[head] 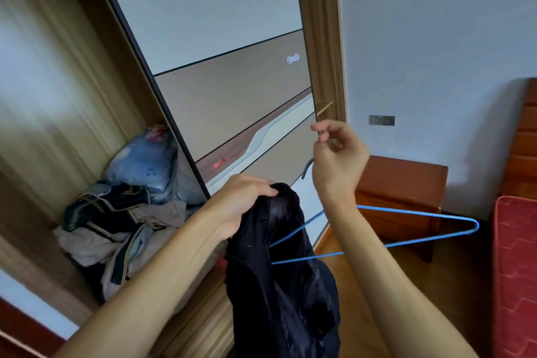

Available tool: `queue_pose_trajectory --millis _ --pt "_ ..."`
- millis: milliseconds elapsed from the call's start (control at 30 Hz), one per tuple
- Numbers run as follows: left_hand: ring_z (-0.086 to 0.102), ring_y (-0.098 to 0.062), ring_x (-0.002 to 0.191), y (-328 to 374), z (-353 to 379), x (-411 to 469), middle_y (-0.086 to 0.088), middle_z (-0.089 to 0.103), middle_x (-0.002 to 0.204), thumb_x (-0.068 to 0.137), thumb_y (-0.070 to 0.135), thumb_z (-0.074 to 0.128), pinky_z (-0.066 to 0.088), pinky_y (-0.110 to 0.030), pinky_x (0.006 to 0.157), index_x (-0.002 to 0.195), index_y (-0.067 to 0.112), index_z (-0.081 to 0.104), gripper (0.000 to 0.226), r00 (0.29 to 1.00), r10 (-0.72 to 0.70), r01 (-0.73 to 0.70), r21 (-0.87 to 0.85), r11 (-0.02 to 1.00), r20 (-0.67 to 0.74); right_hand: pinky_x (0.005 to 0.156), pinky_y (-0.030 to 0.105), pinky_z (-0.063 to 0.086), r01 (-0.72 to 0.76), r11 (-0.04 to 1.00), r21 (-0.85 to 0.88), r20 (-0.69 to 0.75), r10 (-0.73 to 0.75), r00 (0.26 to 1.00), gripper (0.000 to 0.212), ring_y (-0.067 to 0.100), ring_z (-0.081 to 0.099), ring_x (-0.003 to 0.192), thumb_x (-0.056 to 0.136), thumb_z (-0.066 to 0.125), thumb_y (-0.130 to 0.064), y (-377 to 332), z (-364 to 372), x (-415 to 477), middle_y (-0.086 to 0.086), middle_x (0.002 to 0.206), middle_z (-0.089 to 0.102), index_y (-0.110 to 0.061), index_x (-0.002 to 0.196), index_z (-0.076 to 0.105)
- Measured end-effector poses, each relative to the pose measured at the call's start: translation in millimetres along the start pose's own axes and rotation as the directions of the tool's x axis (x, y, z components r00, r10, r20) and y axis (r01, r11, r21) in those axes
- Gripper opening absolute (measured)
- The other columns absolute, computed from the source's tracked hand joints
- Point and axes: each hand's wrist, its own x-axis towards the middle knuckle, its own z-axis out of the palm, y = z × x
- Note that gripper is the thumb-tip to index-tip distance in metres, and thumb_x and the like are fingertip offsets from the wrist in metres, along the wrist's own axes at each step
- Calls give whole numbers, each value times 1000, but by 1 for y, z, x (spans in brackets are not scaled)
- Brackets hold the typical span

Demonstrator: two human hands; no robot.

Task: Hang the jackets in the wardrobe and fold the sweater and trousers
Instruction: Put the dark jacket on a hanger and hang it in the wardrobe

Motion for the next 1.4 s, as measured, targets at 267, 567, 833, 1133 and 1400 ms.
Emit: queue_pose_trajectory --millis 267,567,833,1133,1400 --pt "68 -7 100 -38 19 -11 8 74 103 76 37 73 50 -27 94 113 36 66 38 967 6 -98 351 931 256 49 12 36 -195 981 -19 88 196 977 44 2 45 49 84 44 16 21 29 -27 -10 78 66 -19 75 69" --pt "42 -17 52 -87 37 12 3 46 55 105 40 38 31 -32 53 92 25 59 29 920 357 -372 638 674 160 66 28 49 -348 937 -37 183 348 919 46 14 55 74 80 50 15 56 26 -29 -20 63 57 -26 73 69" --pt "56 -16 63 -83 59 21 4 62 71 87 72 39 48 -33 64 102 29 55 48 884 374 -434 791 431 281 60 25 43 -298 953 -49 264 300 917 40 11 48 65 84 55 13 57 0 -15 -20 62 55 -24 77 68" --pt "62 -31 81 -86 65 36 -6 65 81 104 43 36 38 -34 66 92 24 35 22 861 369 -426 892 147 351 66 18 50 -98 881 -463 368 292 883 32 6 62 74 92 52 -2 30 -45 -13 -5 102 64 -21 114 64" --pt "65 -35 82 -66 44 55 -9 67 86 106 38 35 44 -38 66 124 15 53 35 796 491 -403 915 -6 354 65 29 49 416 887 -201 825 -76 560 16 8 58 72 87 64 -9 14 -136 -135 -10 87 60 -20 99 66"
